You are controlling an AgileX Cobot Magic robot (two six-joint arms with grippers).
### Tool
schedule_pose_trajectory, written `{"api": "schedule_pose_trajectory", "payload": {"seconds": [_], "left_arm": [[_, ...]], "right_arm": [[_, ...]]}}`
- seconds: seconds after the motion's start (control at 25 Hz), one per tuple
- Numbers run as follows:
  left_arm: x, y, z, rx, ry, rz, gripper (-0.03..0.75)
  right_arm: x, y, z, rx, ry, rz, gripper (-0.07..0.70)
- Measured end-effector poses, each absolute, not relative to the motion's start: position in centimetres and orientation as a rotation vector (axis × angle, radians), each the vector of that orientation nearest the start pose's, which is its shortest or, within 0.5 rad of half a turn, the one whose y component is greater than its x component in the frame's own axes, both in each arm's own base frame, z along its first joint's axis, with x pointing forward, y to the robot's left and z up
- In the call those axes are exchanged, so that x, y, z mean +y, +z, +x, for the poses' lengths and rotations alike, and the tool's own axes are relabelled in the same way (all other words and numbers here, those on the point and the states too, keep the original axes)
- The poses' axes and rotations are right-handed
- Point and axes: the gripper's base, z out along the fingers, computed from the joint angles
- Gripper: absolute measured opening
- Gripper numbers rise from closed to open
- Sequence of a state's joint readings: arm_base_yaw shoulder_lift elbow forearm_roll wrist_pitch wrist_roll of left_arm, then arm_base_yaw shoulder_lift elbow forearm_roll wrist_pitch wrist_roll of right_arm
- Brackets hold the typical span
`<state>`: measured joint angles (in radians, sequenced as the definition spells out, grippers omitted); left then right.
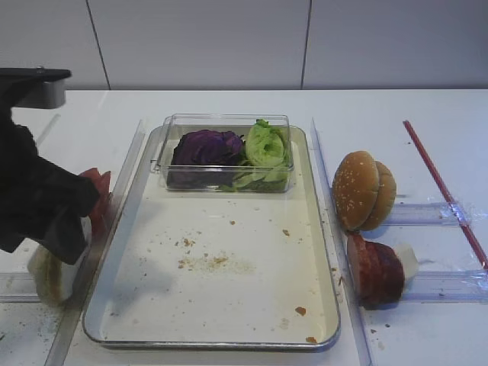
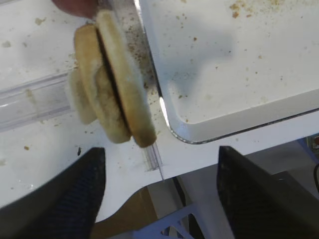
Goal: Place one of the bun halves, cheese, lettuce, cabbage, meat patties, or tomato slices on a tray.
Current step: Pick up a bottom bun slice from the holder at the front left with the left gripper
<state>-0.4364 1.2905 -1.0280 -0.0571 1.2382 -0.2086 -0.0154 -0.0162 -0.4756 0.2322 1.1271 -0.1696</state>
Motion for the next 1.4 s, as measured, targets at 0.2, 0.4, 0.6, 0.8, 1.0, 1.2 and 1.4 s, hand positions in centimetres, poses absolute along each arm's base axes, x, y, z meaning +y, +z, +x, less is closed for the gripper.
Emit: {"api": "schedule_pose_trajectory", "payload": {"seconds": [0.2, 0.4, 0.6, 0.8, 1.0, 1.2, 1.4], "left_arm": [[-11.2, 29.1, 22.0, 2.992, -0.104, 0.308, 0.438], [-11.7, 29.0, 23.1, 2.995, -0.091, 0.295, 0.438], [-12.2, 28.3, 24.0, 3.020, -0.078, 0.292, 0.438], [-12.4, 27.5, 24.5, 3.048, -0.065, 0.290, 0.438], [-12.7, 26.8, 25.0, 3.071, -0.052, 0.291, 0.427], [-12.9, 26.4, 25.5, 3.079, -0.048, 0.292, 0.354], [-13.1, 25.2, 26.0, 3.111, -0.010, 0.298, 0.293]], "right_arm": [[1.9, 26.7, -0.8, 2.092, 0.170, -0.181, 0.447], [1.9, 26.7, -0.8, 2.092, 0.170, -0.181, 0.447], [1.9, 26.7, -0.8, 2.092, 0.170, -0.181, 0.447], [1.9, 26.7, -0.8, 2.092, 0.168, -0.181, 0.447], [1.9, 26.7, -0.8, 2.092, 0.168, -0.181, 0.447], [1.9, 26.7, -0.8, 2.092, 0.168, -0.181, 0.447], [1.9, 26.7, -0.8, 2.092, 0.168, -0.181, 0.447]]}}
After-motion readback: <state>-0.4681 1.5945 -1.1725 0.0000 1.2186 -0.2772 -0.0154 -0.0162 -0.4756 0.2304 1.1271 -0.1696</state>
